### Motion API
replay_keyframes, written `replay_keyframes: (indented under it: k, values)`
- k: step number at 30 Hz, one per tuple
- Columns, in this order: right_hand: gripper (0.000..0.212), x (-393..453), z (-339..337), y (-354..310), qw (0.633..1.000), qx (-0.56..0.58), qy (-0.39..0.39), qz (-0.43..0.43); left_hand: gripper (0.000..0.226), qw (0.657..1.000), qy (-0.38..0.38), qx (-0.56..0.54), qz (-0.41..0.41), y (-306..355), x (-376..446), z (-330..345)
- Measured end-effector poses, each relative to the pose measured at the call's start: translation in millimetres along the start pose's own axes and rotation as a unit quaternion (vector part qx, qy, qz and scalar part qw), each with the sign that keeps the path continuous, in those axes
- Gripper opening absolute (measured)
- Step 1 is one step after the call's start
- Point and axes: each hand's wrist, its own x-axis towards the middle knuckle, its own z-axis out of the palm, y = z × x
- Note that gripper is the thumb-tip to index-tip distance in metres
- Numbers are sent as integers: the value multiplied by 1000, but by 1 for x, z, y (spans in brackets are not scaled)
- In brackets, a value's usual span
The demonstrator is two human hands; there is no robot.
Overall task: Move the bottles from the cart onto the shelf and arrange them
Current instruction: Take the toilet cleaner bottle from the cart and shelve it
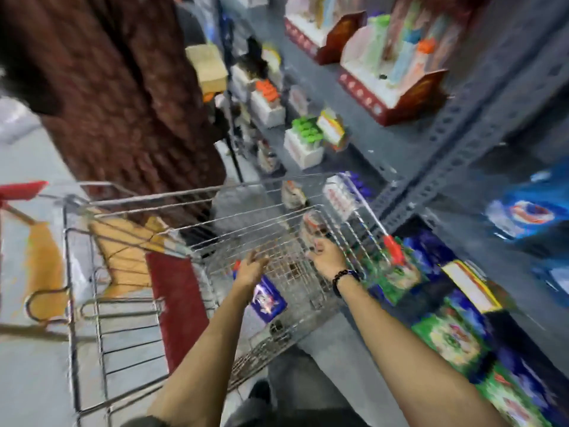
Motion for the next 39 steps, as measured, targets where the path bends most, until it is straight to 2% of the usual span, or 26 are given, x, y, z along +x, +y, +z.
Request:
replay_keyframes:
  k: [4,6,9,11,13,15,19,22,27,31,37,39]
  values:
    - [28,65,51,14,984,-123,-115,48,41,994,66,-21,-84,-36,47,-31]
    - [35,97,76,28,970,-169,-159,68,34,986,88,-34,-140,-60,73,-36]
    - [40,136,114,49,950,-190,-226,98,7,969,117,-52,-210,-99,106,-39]
    - [46,155,139,66,944,-170,-254,128,8,961,121,-70,-238,-121,121,-39]
    - [53,166,161,84,940,-154,-262,152,40,953,119,-86,-265,-143,135,-37]
    - [53,171,176,100,938,-158,-268,154,51,947,144,-105,-266,-159,143,-32]
    - [41,171,191,121,943,-159,-257,138,35,941,167,-160,-246,-176,152,-19]
    - [41,169,193,127,941,-147,-265,149,23,933,184,-202,-235,-177,154,-15]
    - [38,156,178,120,944,-122,-265,151,31,937,173,-187,-239,-164,143,-19]
    - [37,135,147,93,950,-43,-258,172,16,956,134,-173,-197,-127,120,-22]
    - [16,78,57,37,970,55,-203,124,21,990,-31,-95,-98,-52,64,-19]
    - [21,48,20,23,971,111,-190,92,21,992,-91,-64,-62,-24,38,-10]
